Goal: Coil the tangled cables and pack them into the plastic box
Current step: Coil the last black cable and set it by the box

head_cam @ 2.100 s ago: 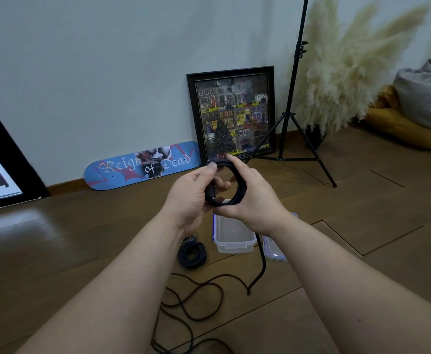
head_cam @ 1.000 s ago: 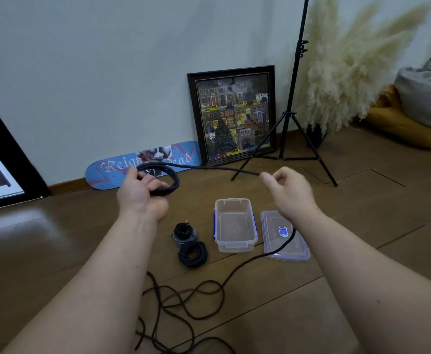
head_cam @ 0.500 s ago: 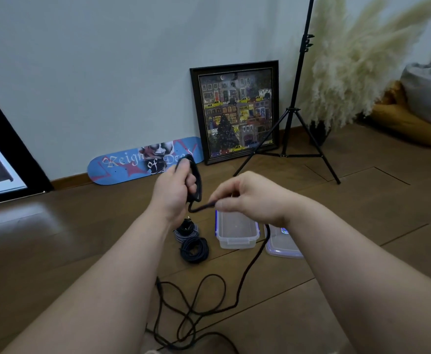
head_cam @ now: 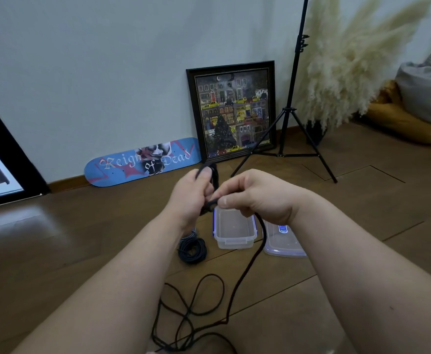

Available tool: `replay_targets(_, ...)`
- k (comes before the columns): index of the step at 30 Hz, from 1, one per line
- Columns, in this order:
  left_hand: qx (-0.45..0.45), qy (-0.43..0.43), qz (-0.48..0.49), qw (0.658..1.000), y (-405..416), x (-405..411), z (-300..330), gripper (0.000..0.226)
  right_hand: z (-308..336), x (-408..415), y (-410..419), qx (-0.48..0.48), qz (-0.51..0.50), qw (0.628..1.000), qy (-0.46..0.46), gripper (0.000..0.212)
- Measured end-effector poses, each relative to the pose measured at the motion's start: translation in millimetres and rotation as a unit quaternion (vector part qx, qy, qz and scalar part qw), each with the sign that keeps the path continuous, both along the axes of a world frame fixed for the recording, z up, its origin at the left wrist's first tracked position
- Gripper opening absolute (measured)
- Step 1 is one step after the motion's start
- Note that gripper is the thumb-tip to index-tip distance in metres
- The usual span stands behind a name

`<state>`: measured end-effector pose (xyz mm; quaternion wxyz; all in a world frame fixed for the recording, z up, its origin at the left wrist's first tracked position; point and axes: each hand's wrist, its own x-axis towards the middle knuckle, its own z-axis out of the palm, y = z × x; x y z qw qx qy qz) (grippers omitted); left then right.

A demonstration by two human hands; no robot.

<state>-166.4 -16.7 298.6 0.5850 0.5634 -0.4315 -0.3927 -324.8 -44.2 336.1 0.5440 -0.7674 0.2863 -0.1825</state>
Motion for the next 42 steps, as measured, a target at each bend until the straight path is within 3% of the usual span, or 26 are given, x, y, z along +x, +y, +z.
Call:
replay_targets(5, 0.023, 0.106, -0.063, 0.992, -1.2, -6.4, 0.3, 0.031, -6.6, 4.2, -7.1, 0.050, -0.137, 0.981, -0.128, 0.017)
replay_targets(10, 0.037, 0.106, -0.077, 0.991, -1.2, -15.2, 0.0, 0.040, -16.5, 13.0, -12.8, 0.031, -0.186, 0.966, -0.175, 0.015)
replay_targets(13, 0.025, 0.126, -0.084, 0.988, 0.4, -15.1, 4.0, 0.042, -19.4, 16.1, -14.4, -0.037, -0.248, 0.951, -0.184, 0.003)
replay_targets(16, 0.019, 0.159, -0.071, 0.985, 3.8, -18.4, 10.7, 0.042, -22.0, 15.0, -18.5, -0.144, -0.302, 0.928, -0.164, 0.012)
replay_targets(18, 0.015, 0.196, -0.057, 0.979, 5.8, -17.7, 15.2, 0.042, -25.2, 15.1, -21.2, -0.202, -0.303, 0.919, -0.153, 0.009)
replay_targets(23, 0.011, 0.252, -0.061, 0.966, 8.9, -13.1, 22.3, 0.044, -31.0, 13.6, -20.4, -0.239, -0.267, 0.922, -0.149, 0.033)
replay_targets(27, 0.012, 0.196, -0.057, 0.979, 8.7, -14.1, 18.9, 0.045, -32.0, 13.4, -19.0, -0.260, -0.284, 0.913, -0.137, 0.021)
replay_targets(31, -0.006, 0.149, -0.051, 0.988, 9.4, -14.9, 14.8, 0.041, -32.8, 15.2, -22.9, -0.184, -0.302, 0.928, -0.115, 0.019)
replay_targets(34, -0.023, 0.153, -0.027, 0.988, 9.4, -18.6, 13.5, 0.035, -35.7, 19.6, -21.2, -0.150, -0.301, 0.933, -0.127, 0.024)
replay_targets(36, -0.030, 0.173, 0.004, 0.984, 7.8, -21.3, 14.9, 0.036, -35.8, 20.9, -18.3, -0.195, -0.286, 0.932, -0.112, 0.025)
replay_targets(38, -0.032, 0.201, 0.033, 0.979, 6.1, -22.2, 18.6, 0.038, -32.2, 19.0, -14.5, -0.254, -0.228, 0.938, -0.057, 0.042)
replay_targets(42, -0.011, 0.234, 0.046, 0.971, 6.2, -19.8, 24.3, 0.039, -30.2, 15.1, -4.3, -0.298, -0.108, 0.946, 0.067, 0.108)
